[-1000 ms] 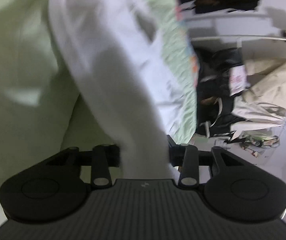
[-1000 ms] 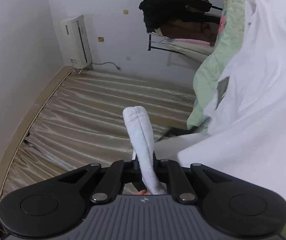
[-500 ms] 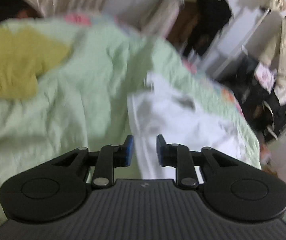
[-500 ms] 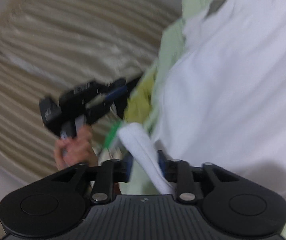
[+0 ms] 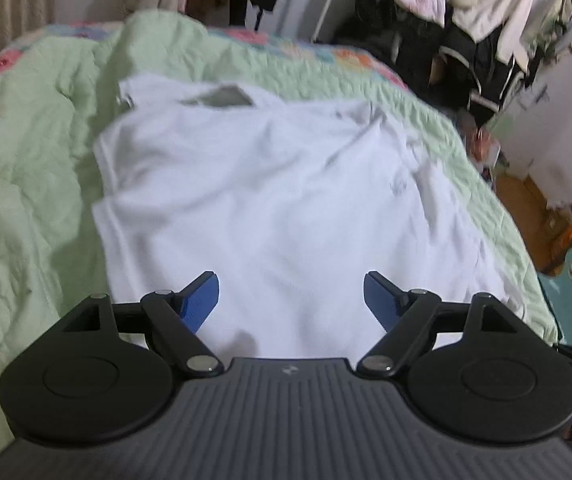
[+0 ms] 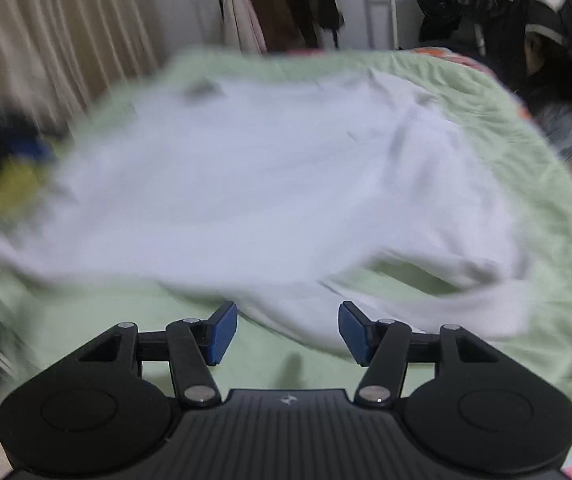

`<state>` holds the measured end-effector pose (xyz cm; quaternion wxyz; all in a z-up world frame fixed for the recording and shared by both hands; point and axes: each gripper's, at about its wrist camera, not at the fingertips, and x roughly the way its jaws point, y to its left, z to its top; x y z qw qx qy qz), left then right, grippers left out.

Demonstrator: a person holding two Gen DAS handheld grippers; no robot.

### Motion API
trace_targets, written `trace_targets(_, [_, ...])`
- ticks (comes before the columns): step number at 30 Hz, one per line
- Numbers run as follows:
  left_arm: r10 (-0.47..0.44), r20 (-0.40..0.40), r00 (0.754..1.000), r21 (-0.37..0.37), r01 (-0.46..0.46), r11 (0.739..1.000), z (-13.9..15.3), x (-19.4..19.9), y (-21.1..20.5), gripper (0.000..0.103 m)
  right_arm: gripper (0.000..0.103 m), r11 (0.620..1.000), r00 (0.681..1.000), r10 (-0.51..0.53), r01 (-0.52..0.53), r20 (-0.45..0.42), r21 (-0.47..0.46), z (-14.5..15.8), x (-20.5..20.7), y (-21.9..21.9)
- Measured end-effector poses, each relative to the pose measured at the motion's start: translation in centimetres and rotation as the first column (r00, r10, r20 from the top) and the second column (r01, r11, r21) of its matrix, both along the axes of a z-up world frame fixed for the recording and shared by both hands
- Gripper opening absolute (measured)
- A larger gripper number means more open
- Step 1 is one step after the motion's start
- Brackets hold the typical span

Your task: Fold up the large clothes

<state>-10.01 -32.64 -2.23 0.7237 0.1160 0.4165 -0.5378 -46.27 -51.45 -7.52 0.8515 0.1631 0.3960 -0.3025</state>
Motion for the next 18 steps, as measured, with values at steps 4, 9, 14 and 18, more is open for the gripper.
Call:
trace_targets(4, [-0.045,0.02,0.999,0.04,0.044,0.998,-0.1,-0.8,-0.6,0.084,0.058,0.982,0.983,0.052,-0.082,-0.175,-0.17,-2.9,3.0,0.1])
trace_targets(9, [-0.076,0.055,0.996,0.089,0.071,0.993,-0.1,-2.0,-0.9,0.085,0.013,0.935,0.888,0.212,-0.306,-0.408,-0.18,-6.7,6.9,0.6])
trace_targets(14, [-0.02,0.09,0.996,0.125,0.009,0.992,0.1,-1.8,-1.2,0.085,0.006,0.999,0.993,0.042,-0.042,-0.113,0.01,-2.6,1.3,-2.8])
trace_targets(18, [0.042,0.071,0.997,0.088,-0.048,0.995,0.9,-1.1,-1.3,0.085,0.006,0.985,0.985,-0.165,0.167,-0.058,0.031,0.9,-7.7,-3.5])
